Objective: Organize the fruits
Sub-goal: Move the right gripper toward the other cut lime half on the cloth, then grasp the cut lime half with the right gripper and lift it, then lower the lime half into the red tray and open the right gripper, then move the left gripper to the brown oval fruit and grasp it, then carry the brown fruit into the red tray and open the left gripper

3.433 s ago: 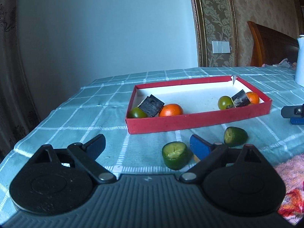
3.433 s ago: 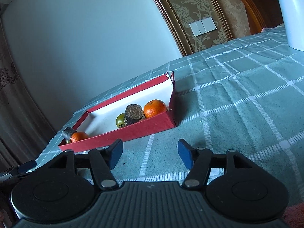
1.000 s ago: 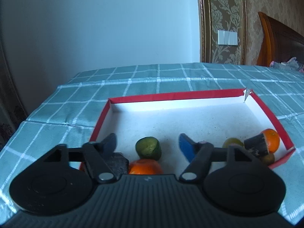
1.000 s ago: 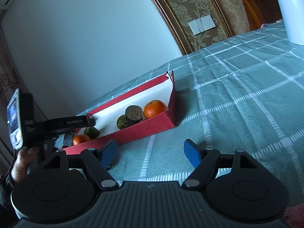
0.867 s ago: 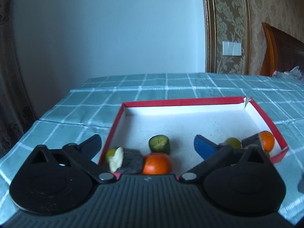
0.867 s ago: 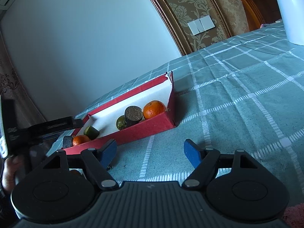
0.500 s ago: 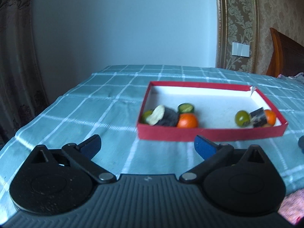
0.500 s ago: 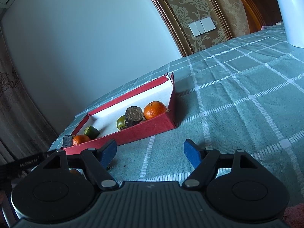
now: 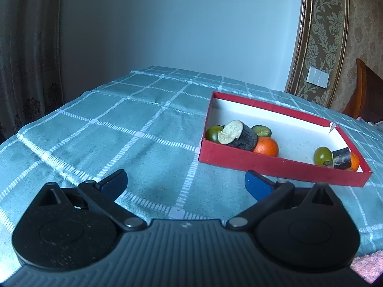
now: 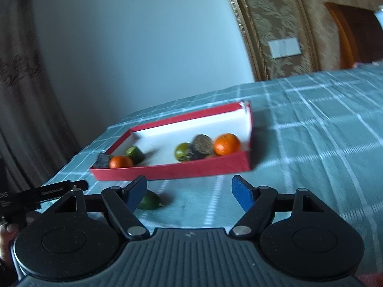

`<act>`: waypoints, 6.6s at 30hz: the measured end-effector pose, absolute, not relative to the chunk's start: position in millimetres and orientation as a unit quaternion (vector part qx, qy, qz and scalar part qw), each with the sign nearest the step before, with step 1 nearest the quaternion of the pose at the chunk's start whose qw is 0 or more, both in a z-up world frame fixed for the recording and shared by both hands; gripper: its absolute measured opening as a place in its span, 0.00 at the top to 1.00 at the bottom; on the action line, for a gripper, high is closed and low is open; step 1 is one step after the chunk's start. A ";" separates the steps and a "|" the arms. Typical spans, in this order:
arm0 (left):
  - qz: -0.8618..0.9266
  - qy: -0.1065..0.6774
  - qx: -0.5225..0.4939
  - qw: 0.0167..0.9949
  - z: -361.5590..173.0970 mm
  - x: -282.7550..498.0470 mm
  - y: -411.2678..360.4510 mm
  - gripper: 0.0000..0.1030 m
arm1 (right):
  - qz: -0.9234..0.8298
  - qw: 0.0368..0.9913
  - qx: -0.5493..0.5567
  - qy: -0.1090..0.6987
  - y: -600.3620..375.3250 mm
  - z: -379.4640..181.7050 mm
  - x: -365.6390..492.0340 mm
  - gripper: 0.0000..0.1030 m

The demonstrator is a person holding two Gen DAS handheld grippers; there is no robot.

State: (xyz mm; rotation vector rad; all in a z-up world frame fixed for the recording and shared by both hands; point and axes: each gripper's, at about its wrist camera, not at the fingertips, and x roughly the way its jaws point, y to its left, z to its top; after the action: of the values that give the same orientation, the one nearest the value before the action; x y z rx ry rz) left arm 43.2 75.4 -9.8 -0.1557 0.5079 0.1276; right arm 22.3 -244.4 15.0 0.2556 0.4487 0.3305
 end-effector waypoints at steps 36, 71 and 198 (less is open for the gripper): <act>0.049 0.253 -0.068 0.964 -10.9 46.6 71.0 0.00 | 0.263 0.919 -0.119 0.267 -156.3 -1.0 62.8 0.37; 0.050 0.261 -0.071 0.962 -12.8 48.6 72.0 0.00 | 0.124 0.947 0.067 0.288 -258.8 48.3 160.6 0.65; -0.057 0.288 0.045 0.955 -1.6 143.5 -53.9 0.63 | 0.107 0.935 0.235 0.244 -312.1 -20.5 32.4 0.31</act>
State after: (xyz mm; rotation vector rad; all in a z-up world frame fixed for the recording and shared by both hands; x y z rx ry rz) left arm 143.5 -53.9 -1.6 0.0919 0.5841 -0.1164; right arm 32.4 -312.1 -20.5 0.4804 0.4983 0.2190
